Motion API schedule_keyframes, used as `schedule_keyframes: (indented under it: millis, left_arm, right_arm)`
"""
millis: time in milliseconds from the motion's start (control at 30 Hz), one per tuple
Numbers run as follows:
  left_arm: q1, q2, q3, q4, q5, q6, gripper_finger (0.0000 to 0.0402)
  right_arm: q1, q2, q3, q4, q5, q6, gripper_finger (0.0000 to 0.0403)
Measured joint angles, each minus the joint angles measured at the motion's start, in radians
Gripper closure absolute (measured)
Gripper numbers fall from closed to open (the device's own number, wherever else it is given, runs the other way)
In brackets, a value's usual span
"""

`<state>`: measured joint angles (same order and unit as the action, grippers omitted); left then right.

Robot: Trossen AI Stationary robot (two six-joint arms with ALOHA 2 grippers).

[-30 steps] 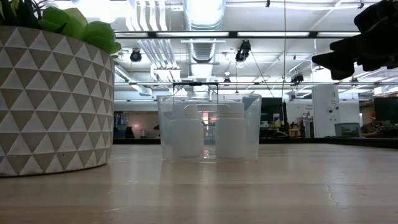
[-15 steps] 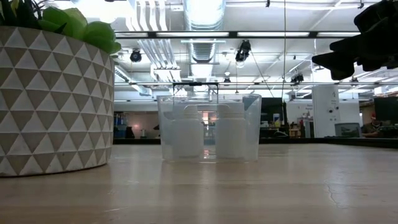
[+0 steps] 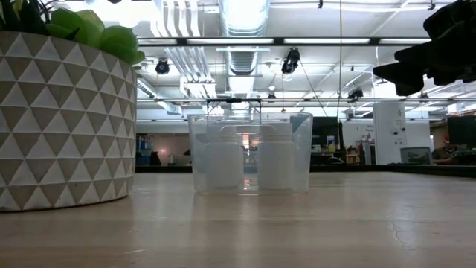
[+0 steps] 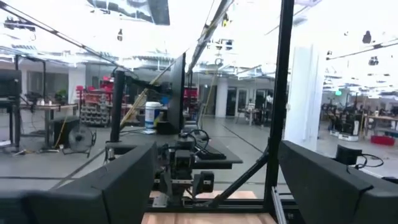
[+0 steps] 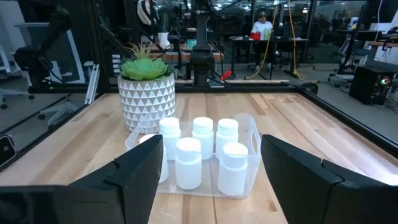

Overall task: Pick and place pill bottles into a basket
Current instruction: Return to Home Position

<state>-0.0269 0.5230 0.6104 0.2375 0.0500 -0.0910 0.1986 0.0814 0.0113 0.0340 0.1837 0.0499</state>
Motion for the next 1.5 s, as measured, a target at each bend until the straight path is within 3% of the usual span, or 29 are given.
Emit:
schedule_keyframes:
  millis: [333,633,733,967,1067,1167,1500]
  left_arm:
    - [0.0,-0.261,-0.119,0.017,-0.002,-0.006,0.0087]
    - [0.0,-0.376,-0.169,0.053,0.0,-0.006,0.0087]
    - [0.0,-0.407,-0.234,0.211,0.0,0.014,0.0087]
    - [0.0,-0.468,-0.489,0.78,0.001,0.052,0.0087]
    - [0.0,-0.485,-0.6,0.918,0.0,0.05,0.0087]
    - [0.001,-0.486,-0.585,0.832,0.002,0.048,0.0087]
    - [0.001,-0.407,-0.58,0.811,0.003,0.046,0.0087]
  right_arm:
    - [0.0,0.0,0.0,0.0,0.0,0.0,0.0142]
    - [0.0,0.0,0.0,0.0,0.0,0.001,0.0142]
    - [0.0,0.0,0.0,0.0,0.0,0.0,0.0142]
    - [0.0,0.0,0.0,0.0,0.0,0.001,0.0142]
    - [0.0,0.0,0.0,0.0,0.0,0.001,0.0142]
    - [0.0,0.0,0.0,0.001,0.0,0.0,0.0142]
    - [0.0,0.0,0.0,0.0,0.0,0.001,0.0142]
